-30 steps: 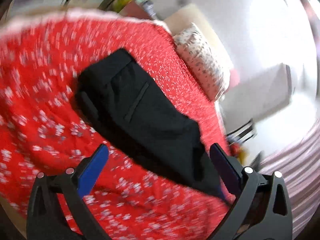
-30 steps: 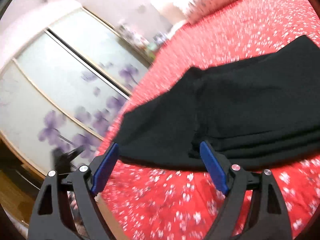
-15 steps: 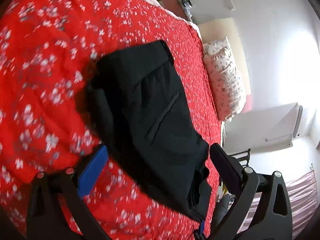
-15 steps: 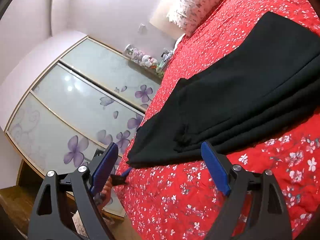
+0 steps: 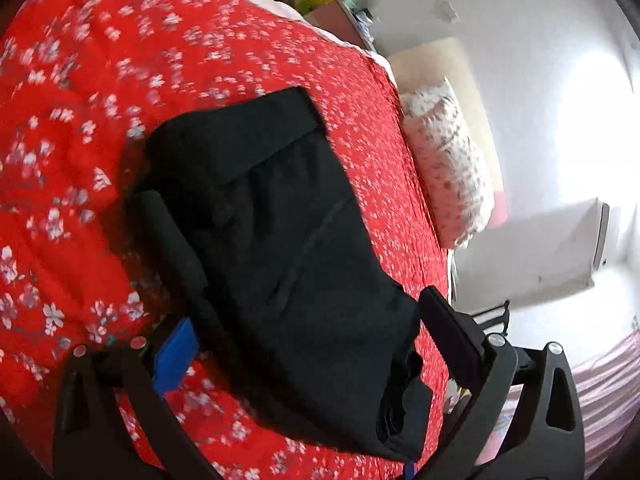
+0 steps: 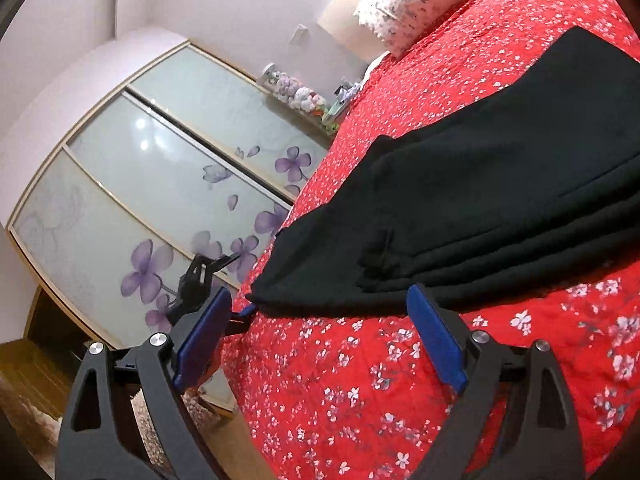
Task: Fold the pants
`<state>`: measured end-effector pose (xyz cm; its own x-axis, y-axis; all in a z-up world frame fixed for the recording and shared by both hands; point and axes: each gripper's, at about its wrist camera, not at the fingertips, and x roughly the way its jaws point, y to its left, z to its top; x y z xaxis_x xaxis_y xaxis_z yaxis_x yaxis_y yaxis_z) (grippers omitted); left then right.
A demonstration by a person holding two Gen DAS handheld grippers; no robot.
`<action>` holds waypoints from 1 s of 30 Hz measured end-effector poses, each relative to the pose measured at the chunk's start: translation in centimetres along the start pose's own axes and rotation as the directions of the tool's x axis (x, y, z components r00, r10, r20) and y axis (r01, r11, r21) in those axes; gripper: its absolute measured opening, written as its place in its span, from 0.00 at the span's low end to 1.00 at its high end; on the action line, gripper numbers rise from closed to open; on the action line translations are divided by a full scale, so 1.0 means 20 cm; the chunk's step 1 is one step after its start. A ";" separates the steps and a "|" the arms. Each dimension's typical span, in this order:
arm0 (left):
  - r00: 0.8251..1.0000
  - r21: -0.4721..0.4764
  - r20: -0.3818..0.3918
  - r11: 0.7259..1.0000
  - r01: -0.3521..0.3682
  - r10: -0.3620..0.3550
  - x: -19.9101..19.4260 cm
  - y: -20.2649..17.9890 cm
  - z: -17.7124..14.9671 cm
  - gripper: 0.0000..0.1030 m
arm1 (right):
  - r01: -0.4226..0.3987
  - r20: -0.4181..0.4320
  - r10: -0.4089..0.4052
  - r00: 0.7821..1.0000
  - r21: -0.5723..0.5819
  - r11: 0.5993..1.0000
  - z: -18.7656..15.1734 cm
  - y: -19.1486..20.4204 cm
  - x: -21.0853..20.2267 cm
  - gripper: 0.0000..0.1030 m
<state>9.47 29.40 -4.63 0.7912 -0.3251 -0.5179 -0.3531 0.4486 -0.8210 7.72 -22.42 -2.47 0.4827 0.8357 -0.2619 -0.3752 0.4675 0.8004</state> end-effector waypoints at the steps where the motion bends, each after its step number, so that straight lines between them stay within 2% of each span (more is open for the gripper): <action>1: 1.000 0.012 0.006 1.000 -0.012 0.012 0.01 -0.01 -0.01 0.97 | 0.000 -0.006 0.000 1.000 -0.009 1.000 0.00 0.01 0.01 0.90; 4: 0.998 0.023 0.021 0.998 -0.065 0.064 0.04 -0.04 -0.01 0.96 | 0.002 -0.016 -0.002 1.000 -0.015 1.000 -0.01 0.01 0.02 0.90; 6: 0.995 0.007 0.040 0.996 -0.093 0.092 0.05 -0.05 -0.01 0.89 | 0.005 -0.022 -0.005 1.000 -0.021 1.000 -0.01 0.02 0.02 0.90; 8: 0.988 -0.023 0.058 0.990 -0.141 0.142 0.04 -0.04 -0.02 0.57 | 0.003 -0.022 -0.003 1.000 -0.025 1.000 -0.01 0.02 0.01 0.91; 9: 0.983 -0.057 0.066 0.984 -0.167 0.171 0.03 -0.01 -0.02 0.49 | 0.001 -0.022 -0.002 1.000 -0.025 1.000 -0.01 0.02 0.02 0.91; 10: 0.981 -0.076 0.068 0.981 -0.177 0.182 0.02 0.01 -0.02 0.35 | -0.001 -0.022 0.000 1.000 -0.022 1.000 -0.01 0.03 0.02 0.91; 12: 0.982 -0.113 0.067 0.979 -0.169 0.177 -0.01 0.06 -0.01 0.29 | -0.006 -0.024 0.006 1.000 -0.019 1.000 -0.01 0.02 0.02 0.91; 14: 0.980 -0.098 0.069 0.979 -0.178 0.185 -0.02 0.05 -0.01 0.22 | -0.010 -0.028 0.009 1.000 -0.025 1.000 -0.01 0.03 0.02 0.91; 17: 0.970 -0.006 0.091 0.974 -0.226 0.226 -0.04 -0.04 -0.01 0.15 | -0.010 -0.032 0.009 0.999 -0.041 0.999 -0.01 0.05 0.02 0.91; 20: 0.959 0.116 0.127 0.957 -0.266 0.251 -0.06 -0.19 -0.02 0.13 | -0.021 -0.019 0.020 1.000 -0.047 0.999 -0.01 0.06 0.01 0.91; 25: 0.950 0.329 0.189 0.895 -0.300 0.248 -0.09 -0.53 -0.08 0.13 | -0.029 0.029 0.029 0.999 -0.014 0.999 0.02 0.03 -0.05 0.91; 30: 0.957 0.496 0.209 0.822 -0.280 0.201 -0.06 -0.88 -0.19 0.12 | -0.035 0.107 0.031 0.994 0.042 0.999 0.06 -0.02 -0.13 0.92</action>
<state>12.82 18.67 9.49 0.7906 -0.0476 -0.6105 -0.2644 0.8727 -0.4104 7.53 -25.16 -1.53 0.5531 0.8139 -0.1780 -0.3587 0.4254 0.8309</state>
